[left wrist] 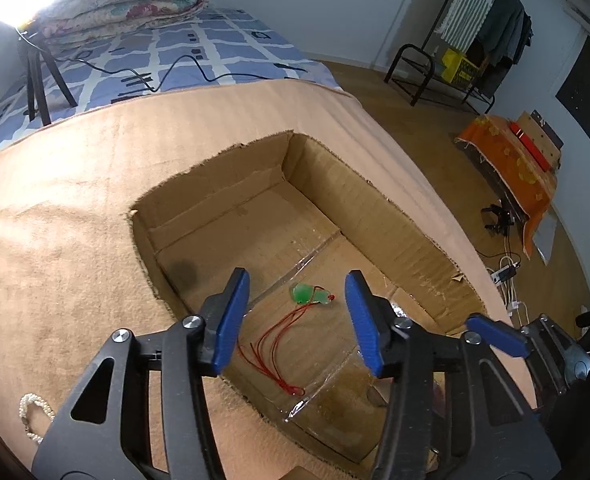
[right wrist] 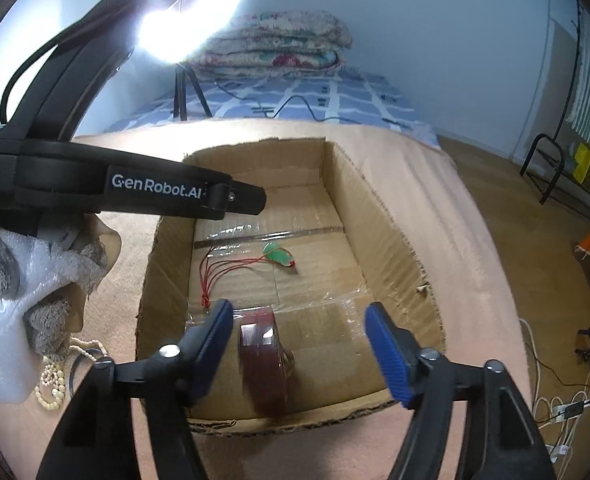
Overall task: Organize jewelry
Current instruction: 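Open the left tool dropping the pendant while the right tool releases the watch into the box, then withdraw both tools from the box toward the pearl necklace and blue bangle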
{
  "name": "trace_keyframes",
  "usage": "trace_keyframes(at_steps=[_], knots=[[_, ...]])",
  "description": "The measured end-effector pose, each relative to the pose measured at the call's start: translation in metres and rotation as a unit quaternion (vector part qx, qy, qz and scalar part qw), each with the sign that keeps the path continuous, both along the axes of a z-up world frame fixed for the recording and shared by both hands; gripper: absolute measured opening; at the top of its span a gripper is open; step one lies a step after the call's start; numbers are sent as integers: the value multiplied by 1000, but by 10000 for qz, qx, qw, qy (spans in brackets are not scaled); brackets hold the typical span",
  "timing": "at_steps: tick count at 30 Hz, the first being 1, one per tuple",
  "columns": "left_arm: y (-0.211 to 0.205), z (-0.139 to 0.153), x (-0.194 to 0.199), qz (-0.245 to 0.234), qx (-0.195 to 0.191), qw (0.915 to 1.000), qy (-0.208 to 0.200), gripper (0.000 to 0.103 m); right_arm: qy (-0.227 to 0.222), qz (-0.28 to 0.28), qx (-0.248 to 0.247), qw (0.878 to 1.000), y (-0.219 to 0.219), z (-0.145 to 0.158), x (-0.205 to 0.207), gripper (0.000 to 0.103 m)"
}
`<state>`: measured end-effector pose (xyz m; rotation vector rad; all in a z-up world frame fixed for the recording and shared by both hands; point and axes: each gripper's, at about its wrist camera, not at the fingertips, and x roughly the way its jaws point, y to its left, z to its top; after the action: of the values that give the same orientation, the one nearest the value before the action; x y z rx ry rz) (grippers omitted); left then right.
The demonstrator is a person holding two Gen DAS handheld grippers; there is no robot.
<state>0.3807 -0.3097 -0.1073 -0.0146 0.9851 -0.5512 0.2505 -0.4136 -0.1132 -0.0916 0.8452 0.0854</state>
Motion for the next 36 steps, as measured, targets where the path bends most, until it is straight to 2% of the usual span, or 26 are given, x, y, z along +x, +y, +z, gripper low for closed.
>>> trace_keyframes(at_steps=[2, 5, 10, 20, 23, 30, 36], knots=[[3, 5, -2, 11, -21, 10000, -42, 58, -69, -33, -73, 9999, 1, 4, -4, 84], [7, 13, -6, 29, -51, 9999, -87, 59, -216, -105, -230, 9994, 3, 12, -11, 89], [22, 28, -12, 103, -140, 9997, -151, 61, -384, -194, -221, 9988, 6, 25, -22, 97], [61, 53, -35, 166, -99, 9991, -370, 61, -627, -219, -198, 9976, 18, 56, -52, 98], [83, 64, -43, 239, -127, 9986, -465, 61, -703, -194, -201, 9971, 24, 63, -64, 101], [137, 84, -60, 435, -162, 9967, -662, 61, -805, -47, -116, 9967, 41, 75, -87, 101], [186, 83, -80, 632, -95, 9954, -709, 61, -772, 136, -20, 9969, 55, 77, -99, 101]])
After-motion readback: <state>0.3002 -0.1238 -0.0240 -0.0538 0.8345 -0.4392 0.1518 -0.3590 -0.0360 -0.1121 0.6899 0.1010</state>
